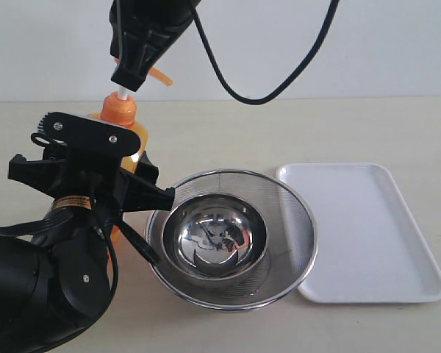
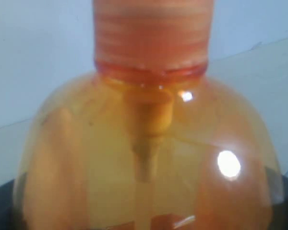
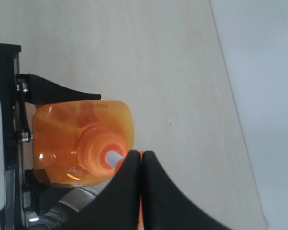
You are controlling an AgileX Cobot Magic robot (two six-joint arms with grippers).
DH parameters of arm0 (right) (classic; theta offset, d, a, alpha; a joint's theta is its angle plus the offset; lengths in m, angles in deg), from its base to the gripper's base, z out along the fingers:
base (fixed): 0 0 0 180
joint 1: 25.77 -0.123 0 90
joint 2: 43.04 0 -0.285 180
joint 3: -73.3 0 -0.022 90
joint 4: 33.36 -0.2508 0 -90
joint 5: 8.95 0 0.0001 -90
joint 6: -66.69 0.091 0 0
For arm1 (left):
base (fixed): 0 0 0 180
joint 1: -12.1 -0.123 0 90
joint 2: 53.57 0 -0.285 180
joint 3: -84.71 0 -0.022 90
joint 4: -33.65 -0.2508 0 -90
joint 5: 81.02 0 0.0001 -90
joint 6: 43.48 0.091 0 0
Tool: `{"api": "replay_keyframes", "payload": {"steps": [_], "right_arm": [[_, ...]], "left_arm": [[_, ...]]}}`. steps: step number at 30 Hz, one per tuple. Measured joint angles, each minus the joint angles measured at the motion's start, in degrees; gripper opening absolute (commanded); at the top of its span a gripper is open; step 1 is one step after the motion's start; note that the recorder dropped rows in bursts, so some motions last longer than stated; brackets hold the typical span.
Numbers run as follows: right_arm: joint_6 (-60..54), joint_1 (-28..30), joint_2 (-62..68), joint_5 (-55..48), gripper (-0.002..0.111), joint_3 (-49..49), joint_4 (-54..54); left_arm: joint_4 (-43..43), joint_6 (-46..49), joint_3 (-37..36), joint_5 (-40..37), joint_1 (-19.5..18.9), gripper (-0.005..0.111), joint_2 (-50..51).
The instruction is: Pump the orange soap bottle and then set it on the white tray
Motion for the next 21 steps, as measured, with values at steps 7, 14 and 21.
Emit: {"api": "replay_keyframes", "payload": {"steps": [7,14,21], "right_arm": [[0.0,0.0,0.0,-0.5,0.0,0.0,-0.69],[0.25,0.0,0.13,-2.57,0.0,0.09,-1.3],[0.25,0.0,0.16,-2.24,0.0,0.09,-1.33]], "left_arm": [[0.11,0.0,0.0,0.0,0.0,0.005,0.0],[0.56,0.08,0.0,0.34,0.0,0.005,0.0],[0.69,0.08,0.0,0.34,0.0,0.005,0.0]]}}
